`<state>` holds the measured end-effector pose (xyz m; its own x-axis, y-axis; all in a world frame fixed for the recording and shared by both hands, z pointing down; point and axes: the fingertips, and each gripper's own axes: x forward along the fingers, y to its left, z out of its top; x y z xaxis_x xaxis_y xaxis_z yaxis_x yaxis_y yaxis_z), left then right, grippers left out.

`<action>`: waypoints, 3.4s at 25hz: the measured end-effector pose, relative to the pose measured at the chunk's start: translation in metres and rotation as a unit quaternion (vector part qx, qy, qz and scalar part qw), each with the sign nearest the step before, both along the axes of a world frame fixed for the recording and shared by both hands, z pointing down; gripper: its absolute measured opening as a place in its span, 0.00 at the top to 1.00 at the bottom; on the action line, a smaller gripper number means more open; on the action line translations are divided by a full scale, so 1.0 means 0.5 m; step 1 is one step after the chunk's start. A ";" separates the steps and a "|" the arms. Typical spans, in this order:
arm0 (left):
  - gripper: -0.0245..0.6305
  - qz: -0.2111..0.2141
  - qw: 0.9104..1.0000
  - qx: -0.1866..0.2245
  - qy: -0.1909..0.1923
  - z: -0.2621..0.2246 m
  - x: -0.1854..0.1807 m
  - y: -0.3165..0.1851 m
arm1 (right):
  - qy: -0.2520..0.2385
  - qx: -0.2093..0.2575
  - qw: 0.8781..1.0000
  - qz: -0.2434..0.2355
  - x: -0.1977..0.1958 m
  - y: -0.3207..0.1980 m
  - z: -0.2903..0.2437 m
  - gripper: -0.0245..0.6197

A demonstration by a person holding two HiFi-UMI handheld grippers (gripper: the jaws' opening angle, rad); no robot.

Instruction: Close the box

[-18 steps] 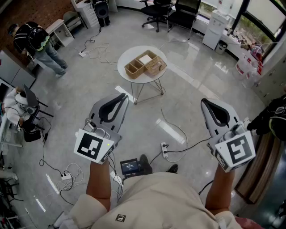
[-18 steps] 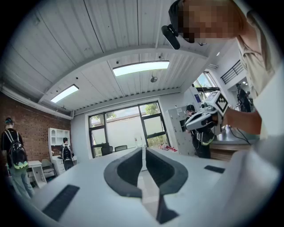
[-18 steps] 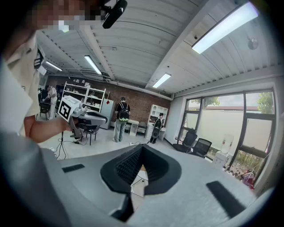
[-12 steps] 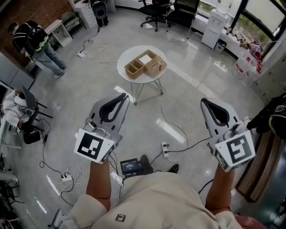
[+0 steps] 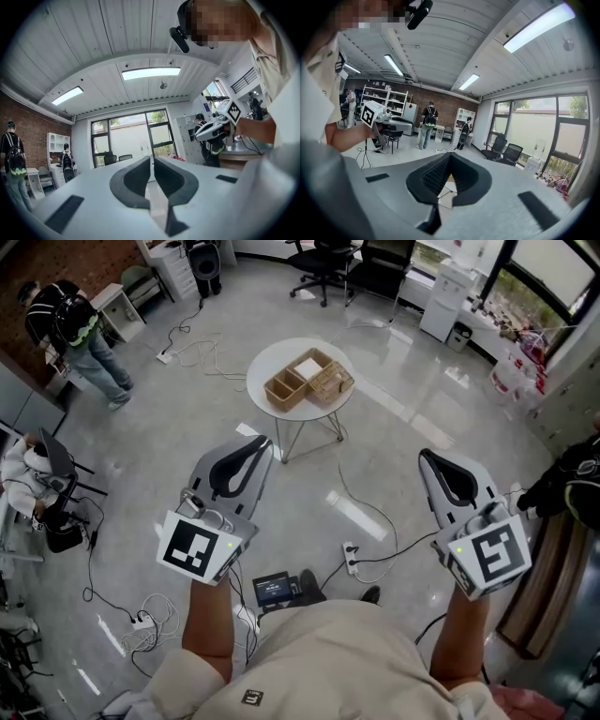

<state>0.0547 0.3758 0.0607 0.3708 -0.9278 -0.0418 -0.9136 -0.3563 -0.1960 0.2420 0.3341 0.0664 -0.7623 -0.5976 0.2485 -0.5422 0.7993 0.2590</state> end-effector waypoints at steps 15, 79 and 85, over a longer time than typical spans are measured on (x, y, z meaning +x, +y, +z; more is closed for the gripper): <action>0.93 -0.012 0.999 -0.029 0.001 0.023 -0.144 0.001 | -0.041 -0.010 0.999 -0.033 -0.169 -0.041 -0.012 0.97; 0.93 0.031 0.997 -0.076 0.004 0.204 -0.393 -0.974 | -0.022 -0.117 0.993 -0.012 -0.449 -0.939 0.262 0.97; 0.93 0.034 0.994 -0.099 0.002 0.250 -0.401 -1.014 | -0.021 -0.141 0.990 -0.002 -0.448 -0.973 0.318 0.97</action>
